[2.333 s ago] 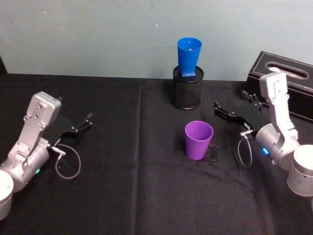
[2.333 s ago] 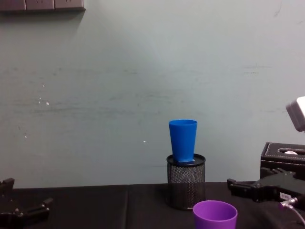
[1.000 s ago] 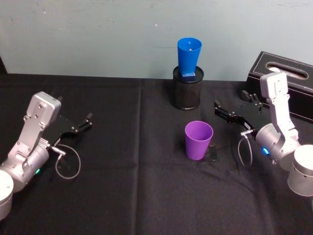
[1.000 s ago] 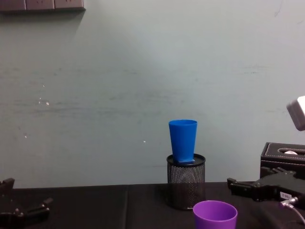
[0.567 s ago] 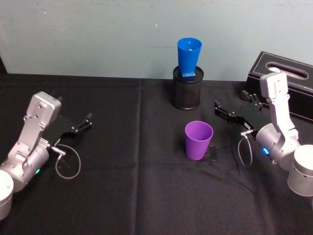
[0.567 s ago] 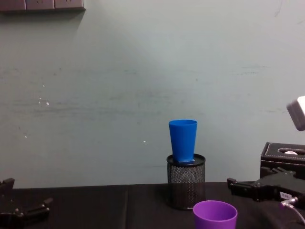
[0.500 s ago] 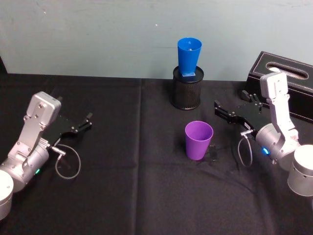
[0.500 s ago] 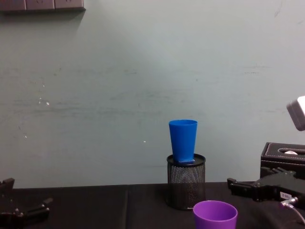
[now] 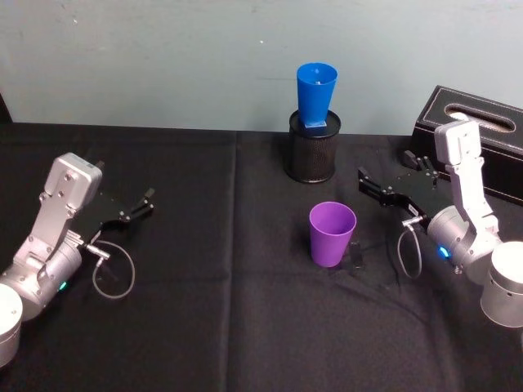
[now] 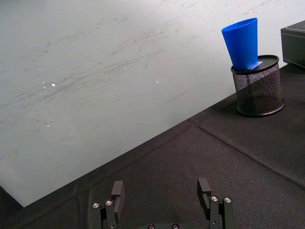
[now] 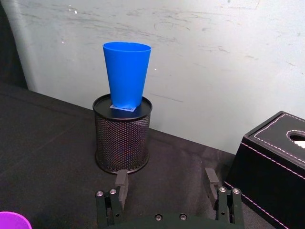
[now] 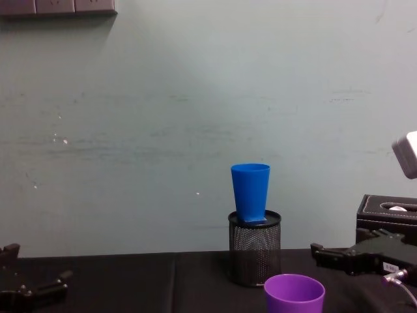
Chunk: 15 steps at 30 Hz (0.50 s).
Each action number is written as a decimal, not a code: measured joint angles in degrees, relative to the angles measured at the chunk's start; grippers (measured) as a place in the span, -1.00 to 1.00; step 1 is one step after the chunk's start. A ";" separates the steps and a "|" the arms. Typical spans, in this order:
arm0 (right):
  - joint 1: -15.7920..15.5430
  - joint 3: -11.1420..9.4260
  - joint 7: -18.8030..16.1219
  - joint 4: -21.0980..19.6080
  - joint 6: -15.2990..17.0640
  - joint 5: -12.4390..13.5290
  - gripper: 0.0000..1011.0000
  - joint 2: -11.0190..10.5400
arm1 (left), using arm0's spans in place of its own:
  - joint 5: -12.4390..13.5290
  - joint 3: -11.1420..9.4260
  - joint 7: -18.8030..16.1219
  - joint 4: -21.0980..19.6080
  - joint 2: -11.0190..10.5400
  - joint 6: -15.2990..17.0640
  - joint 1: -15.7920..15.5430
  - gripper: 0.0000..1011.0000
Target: Pick up one cup with a gripper and tap it against the other cup.
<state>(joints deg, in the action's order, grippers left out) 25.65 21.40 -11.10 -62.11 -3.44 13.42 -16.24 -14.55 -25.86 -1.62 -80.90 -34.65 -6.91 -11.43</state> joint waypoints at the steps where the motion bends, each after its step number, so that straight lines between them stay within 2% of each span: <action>1: 0.00 0.00 0.00 0.00 0.00 0.00 0.98 0.00 | 0.00 0.00 0.00 0.00 0.00 0.00 0.00 0.99; 15: 0.00 0.00 0.00 0.00 0.00 0.00 0.98 0.00 | 0.00 0.00 0.00 0.00 0.00 0.00 0.00 0.99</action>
<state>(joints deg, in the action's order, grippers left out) 25.65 21.40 -11.10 -62.11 -3.44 13.42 -16.24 -14.55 -25.86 -1.62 -80.90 -34.64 -6.91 -11.43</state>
